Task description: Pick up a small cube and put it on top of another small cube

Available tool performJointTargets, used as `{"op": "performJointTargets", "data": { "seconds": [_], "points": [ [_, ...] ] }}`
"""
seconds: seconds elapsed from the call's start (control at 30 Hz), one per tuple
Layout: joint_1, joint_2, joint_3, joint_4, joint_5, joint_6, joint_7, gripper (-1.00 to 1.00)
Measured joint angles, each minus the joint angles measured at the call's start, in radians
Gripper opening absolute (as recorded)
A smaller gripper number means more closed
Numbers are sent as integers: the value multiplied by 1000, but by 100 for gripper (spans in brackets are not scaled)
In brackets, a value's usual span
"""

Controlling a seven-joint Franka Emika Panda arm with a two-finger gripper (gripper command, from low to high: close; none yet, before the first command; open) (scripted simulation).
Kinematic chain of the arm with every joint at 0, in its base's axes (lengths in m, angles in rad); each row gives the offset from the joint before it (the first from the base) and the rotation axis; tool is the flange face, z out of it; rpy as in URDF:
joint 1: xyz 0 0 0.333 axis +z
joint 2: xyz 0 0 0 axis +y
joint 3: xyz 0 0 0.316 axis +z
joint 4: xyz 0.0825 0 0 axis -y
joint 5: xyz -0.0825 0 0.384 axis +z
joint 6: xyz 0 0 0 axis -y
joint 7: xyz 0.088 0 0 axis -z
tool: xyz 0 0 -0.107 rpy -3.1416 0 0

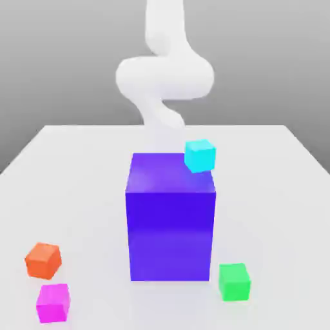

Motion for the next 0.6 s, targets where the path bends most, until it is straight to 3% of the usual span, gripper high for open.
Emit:
{"op": "performJointTargets", "data": {
  "seconds": [0.33, 0.6],
  "points": [
    [66, 367, -189, -28, 123, 116, -258, 0],
    [55, 659, -280, -50, 238, 206, -473, 0]
  ]
}}
